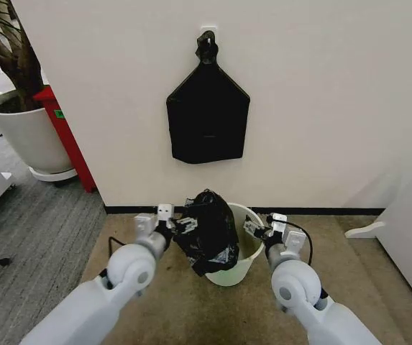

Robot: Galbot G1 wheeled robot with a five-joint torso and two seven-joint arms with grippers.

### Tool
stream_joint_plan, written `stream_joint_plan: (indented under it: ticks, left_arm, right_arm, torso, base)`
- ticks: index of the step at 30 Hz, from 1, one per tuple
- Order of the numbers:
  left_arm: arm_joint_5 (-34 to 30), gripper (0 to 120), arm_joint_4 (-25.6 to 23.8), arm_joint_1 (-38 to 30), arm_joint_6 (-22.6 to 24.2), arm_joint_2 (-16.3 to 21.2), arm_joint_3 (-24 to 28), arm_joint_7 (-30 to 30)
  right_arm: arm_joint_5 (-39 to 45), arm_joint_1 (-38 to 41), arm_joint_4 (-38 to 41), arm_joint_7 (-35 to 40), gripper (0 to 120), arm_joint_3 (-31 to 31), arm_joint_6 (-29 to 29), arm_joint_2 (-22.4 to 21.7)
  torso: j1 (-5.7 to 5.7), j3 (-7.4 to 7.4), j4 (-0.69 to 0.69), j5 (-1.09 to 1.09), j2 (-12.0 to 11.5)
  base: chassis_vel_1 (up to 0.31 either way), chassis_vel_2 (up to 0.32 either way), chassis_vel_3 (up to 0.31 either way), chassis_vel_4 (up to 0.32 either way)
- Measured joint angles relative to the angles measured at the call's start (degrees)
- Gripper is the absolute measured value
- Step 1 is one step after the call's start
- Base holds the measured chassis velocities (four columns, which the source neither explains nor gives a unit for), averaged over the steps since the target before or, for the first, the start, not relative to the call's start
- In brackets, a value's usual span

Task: Place the garbage bag over the trash bin.

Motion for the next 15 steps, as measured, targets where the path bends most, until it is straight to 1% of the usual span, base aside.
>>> stream_joint_plan:
  ticks: [1,3,5,7,10,13,15]
  left_arm:
    - [-1.68,100,0.27,-1.23,1.73,-0.88,0.89,-3.25]
    - [-3.81,100,1.42,-3.03,3.99,-2.27,2.11,-6.9]
    - [-4.37,100,3.54,-4.77,5.42,-3.47,3.11,-8.83]
    - [-4.59,100,4.3,-5.29,5.72,-3.86,3.37,-9.31]
    - [-5.64,100,7.65,-7.27,7.22,-5.55,4.22,-11.01]
    - [-6.2,100,10.48,-8.4,8.01,-6.81,4.66,-10.94]
    - [-6.26,100,11.2,-8.65,8.17,-7.19,4.8,-10.74]
  right_arm:
    - [-0.01,-0.24,0.11,0.0,100,0.11,0.02,-0.02]
    - [-0.17,-0.66,0.12,-0.01,100,0.27,0.16,0.02]
    - [-0.46,-1.0,-0.02,-0.01,100,0.33,0.29,0.3]
    - [-0.55,-1.07,-0.08,-0.01,100,0.3,0.32,0.39]
    - [-0.7,-1.1,-0.4,0.0,100,0.17,0.35,0.77]
    - [-0.76,-1.01,-0.59,0.05,100,0.11,0.4,0.98]
    - [-0.77,-1.01,-0.6,0.05,100,0.09,0.41,1.01]
  torso:
    - [0.0,0.0,0.0,0.0,0.0]
    - [0.0,0.0,-0.01,0.0,0.0]
    - [0.0,0.0,0.0,0.01,0.0]
    - [0.0,0.0,0.0,0.01,0.0]
    - [0.0,0.0,-0.01,0.01,0.0]
    - [0.0,0.0,0.0,0.0,0.0]
    - [0.0,0.0,0.0,0.0,0.0]
  base:
    - [0.0,0.0,0.0,0.0]
    - [0.0,0.0,0.0,0.0]
    - [0.0,0.0,0.0,0.0]
    - [0.0,0.0,0.0,0.0]
    - [0.0,0.0,0.0,0.0]
    - [0.0,0.0,0.0,0.0]
    - [0.0,0.0,0.0,0.0]
